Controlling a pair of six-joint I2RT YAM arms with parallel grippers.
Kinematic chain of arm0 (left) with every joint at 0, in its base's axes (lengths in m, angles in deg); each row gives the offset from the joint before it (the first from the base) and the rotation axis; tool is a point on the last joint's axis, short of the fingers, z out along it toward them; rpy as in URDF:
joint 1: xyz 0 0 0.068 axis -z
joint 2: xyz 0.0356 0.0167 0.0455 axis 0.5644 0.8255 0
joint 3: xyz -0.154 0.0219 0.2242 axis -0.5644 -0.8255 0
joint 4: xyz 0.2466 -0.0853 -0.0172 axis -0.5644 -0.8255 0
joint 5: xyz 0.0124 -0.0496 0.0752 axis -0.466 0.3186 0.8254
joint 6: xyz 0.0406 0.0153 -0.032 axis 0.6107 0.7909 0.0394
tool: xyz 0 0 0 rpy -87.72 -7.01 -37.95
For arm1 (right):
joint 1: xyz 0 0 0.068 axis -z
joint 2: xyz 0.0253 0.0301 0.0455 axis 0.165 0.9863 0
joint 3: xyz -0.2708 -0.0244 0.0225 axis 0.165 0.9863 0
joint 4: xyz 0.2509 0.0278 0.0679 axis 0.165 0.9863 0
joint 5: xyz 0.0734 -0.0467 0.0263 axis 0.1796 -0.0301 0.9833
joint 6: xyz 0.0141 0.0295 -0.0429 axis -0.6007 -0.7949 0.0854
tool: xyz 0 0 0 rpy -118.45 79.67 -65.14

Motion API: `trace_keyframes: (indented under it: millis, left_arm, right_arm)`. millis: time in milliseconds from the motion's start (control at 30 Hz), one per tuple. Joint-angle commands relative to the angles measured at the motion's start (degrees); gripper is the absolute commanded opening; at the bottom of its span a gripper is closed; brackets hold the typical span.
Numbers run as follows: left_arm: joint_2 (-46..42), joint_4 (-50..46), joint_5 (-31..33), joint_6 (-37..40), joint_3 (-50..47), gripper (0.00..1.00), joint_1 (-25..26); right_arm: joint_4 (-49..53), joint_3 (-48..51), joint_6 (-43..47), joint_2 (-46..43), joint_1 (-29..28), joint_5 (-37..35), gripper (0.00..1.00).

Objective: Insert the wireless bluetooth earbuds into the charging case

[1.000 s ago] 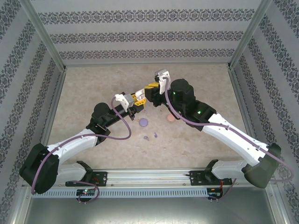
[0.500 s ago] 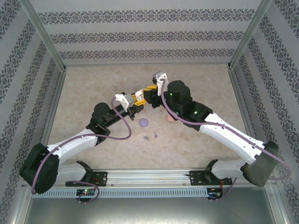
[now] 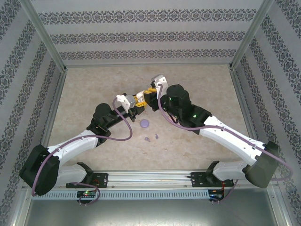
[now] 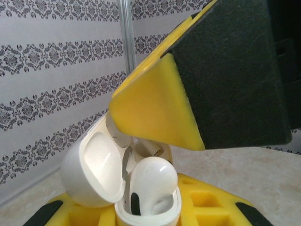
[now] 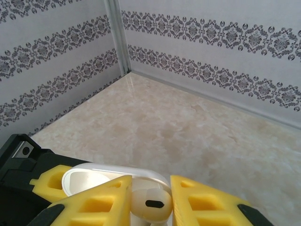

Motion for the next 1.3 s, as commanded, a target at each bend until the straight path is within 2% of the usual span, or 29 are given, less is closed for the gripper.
trace_keyframes:
  millis: [0,300,1033,1267]
  left_arm:
    - [-1.4,4.6,-1.1,-0.6,1.6,0.0,-0.1]
    - [-1.9,6.4,-0.6,-1.6,1.4,0.0,-0.1]
    - [-2.2,5.9,-0.1,-1.7,2.2,0.0,-0.1]
    - [-2.2,5.4,0.1,-1.6,2.3,0.0,0.0]
  right_arm:
    - [-0.9,2.0,0.6,0.6,-1.1,-0.3,0.26]
    - [-1.2,3.6,3.7,0.0,-1.5,3.5,0.25]
    - [3.3,3.8,9.7,0.9,-5.0,3.5,0.26]
    - [2.6,4.2,9.4,0.4,-5.0,1.3,0.36]
